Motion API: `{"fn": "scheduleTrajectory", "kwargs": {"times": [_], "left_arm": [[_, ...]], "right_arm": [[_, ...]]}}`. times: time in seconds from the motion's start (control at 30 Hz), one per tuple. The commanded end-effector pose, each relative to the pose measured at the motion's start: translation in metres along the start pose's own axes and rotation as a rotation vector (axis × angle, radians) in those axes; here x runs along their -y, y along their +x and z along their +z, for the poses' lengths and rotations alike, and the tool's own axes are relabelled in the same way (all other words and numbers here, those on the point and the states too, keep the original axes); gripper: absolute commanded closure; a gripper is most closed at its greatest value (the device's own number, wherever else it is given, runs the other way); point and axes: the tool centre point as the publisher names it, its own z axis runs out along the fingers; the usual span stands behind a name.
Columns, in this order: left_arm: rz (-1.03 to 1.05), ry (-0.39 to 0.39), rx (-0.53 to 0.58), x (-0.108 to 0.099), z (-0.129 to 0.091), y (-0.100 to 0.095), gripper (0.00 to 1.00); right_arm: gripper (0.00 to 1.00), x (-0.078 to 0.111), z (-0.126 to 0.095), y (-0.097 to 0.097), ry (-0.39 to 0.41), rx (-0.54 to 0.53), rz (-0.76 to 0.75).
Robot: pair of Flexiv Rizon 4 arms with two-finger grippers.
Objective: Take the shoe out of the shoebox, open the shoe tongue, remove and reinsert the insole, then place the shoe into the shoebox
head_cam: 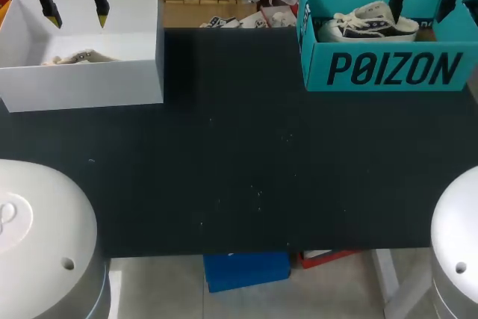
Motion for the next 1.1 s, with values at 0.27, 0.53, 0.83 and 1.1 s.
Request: {"fn": "scheduleTrajectory", "kwargs": {"times": [0.27,0.53,0.83,1.1], "left_arm": [[0.000,0.000,0.000,0.000,0.000,0.000,0.00],[0.000,0.000,0.000,0.000,0.000,0.000,0.00],[0.000,0.000,0.000,0.000,0.000,0.000,0.00],[0.000,0.000,0.000,0.000,0.000,0.000,0.00]], "right_arm": [[0.00,0.006,-0.013,-0.004,0.010,0.101,-0.727],[0.00,0.006,-0.013,-0.004,0.010,0.101,-0.727],[0.00,0.004,-0.013,-0.004,-0.002,0.107,-0.778],[0.00,-0.004,-0.021,-0.004,0.070,0.120,-1.455]]}}
